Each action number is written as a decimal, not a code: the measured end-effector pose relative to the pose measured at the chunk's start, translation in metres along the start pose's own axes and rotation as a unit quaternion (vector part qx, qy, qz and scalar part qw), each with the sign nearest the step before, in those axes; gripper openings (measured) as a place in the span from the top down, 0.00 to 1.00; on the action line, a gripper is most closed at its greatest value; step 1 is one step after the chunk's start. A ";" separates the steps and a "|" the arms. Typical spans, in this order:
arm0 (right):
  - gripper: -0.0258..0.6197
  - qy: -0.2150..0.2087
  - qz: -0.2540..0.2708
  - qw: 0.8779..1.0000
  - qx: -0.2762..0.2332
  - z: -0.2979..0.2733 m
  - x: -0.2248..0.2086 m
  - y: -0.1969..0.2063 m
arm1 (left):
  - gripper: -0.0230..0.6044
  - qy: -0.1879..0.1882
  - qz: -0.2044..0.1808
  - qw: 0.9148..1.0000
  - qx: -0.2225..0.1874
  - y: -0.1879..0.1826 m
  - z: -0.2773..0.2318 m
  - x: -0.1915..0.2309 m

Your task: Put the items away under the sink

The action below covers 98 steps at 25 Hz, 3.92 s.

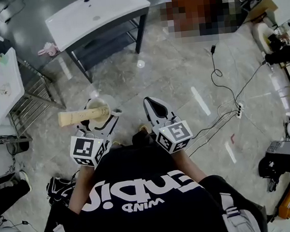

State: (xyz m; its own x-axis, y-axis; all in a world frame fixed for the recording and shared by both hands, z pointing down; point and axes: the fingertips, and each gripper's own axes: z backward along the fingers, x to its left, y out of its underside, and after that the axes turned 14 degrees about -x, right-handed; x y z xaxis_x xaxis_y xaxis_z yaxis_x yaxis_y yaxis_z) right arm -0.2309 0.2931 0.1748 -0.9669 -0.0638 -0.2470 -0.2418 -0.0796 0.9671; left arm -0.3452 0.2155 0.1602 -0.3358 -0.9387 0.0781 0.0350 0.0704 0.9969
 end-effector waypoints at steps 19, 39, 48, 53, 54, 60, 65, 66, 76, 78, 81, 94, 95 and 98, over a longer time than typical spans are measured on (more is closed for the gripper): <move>0.93 -0.022 0.001 1.000 -0.002 -0.010 -0.110 -0.023 | 0.24 -0.028 -0.004 0.999 -0.025 0.006 -0.109 -0.020; 0.93 -0.042 0.000 0.999 0.014 -0.128 -0.203 -0.027 | 0.24 -0.036 0.007 0.999 -0.013 0.022 -0.250 0.040; 0.93 -0.060 0.005 0.998 0.017 -0.224 -0.241 -0.044 | 0.24 -0.041 -0.010 0.999 -0.013 0.005 -0.325 0.105; 0.93 -0.073 0.008 0.997 0.023 -0.267 -0.253 -0.048 | 0.24 -0.044 -0.018 0.999 -0.016 -0.004 -0.357 0.133; 0.93 -0.077 0.009 0.997 0.023 -0.274 -0.255 -0.049 | 0.24 -0.044 -0.019 0.999 -0.018 -0.007 -0.362 0.137; 0.93 -0.086 0.011 0.996 0.024 -0.316 -0.267 -0.053 | 0.24 -0.042 -0.018 0.999 -0.018 -0.011 -0.388 0.158; 0.93 -0.096 0.009 0.995 0.024 -0.343 -0.277 -0.055 | 0.24 -0.049 -0.015 0.999 -0.017 -0.012 -0.405 0.173; 0.93 -0.100 0.009 0.995 0.025 -0.348 -0.279 -0.055 | 0.24 -0.052 -0.014 0.998 -0.016 -0.011 -0.408 0.174; 0.93 -0.154 0.005 0.988 0.031 -0.376 -0.305 -0.058 | 0.24 -0.102 -0.023 0.994 -0.016 -0.010 -0.431 0.171; 0.93 -0.170 0.003 0.985 0.036 -0.375 -0.310 -0.058 | 0.24 -0.117 -0.023 0.993 -0.017 -0.008 -0.434 0.166; 0.93 -0.193 0.001 0.980 0.044 -0.374 -0.318 -0.060 | 0.24 -0.138 -0.023 0.990 -0.018 -0.007 -0.441 0.157; 0.93 -0.236 -0.003 0.970 0.062 -0.379 -0.343 -0.051 | 0.24 -0.187 -0.028 0.982 -0.019 0.006 -0.458 0.151; 0.93 -0.237 -0.003 0.970 0.062 -0.378 -0.344 -0.050 | 0.24 -0.190 -0.028 0.981 -0.019 0.008 -0.457 0.151; 0.93 -0.238 -0.002 0.969 0.065 -0.376 -0.345 -0.046 | 0.24 -0.195 -0.028 0.980 -0.017 0.014 -0.454 0.150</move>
State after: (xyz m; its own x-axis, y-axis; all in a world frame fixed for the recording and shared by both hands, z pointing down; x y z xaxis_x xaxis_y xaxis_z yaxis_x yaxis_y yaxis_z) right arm 0.1443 -0.0553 0.1929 -0.8868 0.4047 -0.2233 -0.2232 0.0482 0.9736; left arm 0.0322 -0.0779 0.1820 -0.6722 -0.7398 0.0273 0.0357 0.0044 0.9994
